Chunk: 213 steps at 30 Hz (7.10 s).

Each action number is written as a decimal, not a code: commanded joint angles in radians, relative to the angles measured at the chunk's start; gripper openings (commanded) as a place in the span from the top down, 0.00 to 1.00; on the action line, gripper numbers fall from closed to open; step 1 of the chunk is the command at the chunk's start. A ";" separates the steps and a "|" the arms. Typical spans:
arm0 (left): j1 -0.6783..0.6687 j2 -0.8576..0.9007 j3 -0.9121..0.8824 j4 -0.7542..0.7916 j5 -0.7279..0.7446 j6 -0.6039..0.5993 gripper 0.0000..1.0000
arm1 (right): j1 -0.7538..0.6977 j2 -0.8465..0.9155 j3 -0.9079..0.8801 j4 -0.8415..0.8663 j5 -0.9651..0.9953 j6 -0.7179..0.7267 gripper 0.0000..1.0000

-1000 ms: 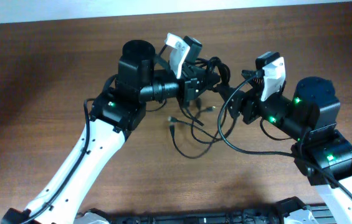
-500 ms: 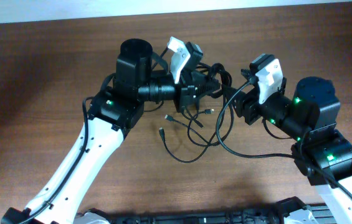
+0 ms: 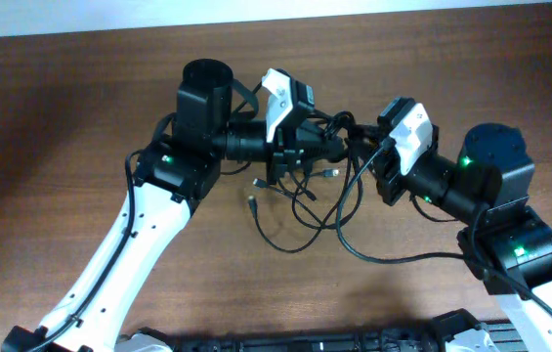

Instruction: Untangle cables

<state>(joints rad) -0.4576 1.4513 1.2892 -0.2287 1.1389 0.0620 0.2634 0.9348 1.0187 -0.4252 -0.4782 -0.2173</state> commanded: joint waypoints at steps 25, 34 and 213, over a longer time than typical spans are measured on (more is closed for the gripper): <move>0.005 -0.049 0.020 0.084 -0.062 -0.069 1.00 | -0.003 0.016 0.017 -0.179 0.508 0.484 0.96; 0.022 -0.048 0.020 0.003 -0.134 0.049 1.00 | -0.003 -0.048 0.017 -0.124 0.202 0.185 0.32; 0.007 -0.051 0.020 -0.103 -0.373 -0.135 1.00 | -0.003 -0.022 0.017 -0.068 0.091 0.097 0.26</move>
<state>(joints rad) -0.4526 1.4063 1.2892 -0.3405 0.5976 -0.2127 0.2588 0.9257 1.0248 -0.4953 -0.4259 -0.1234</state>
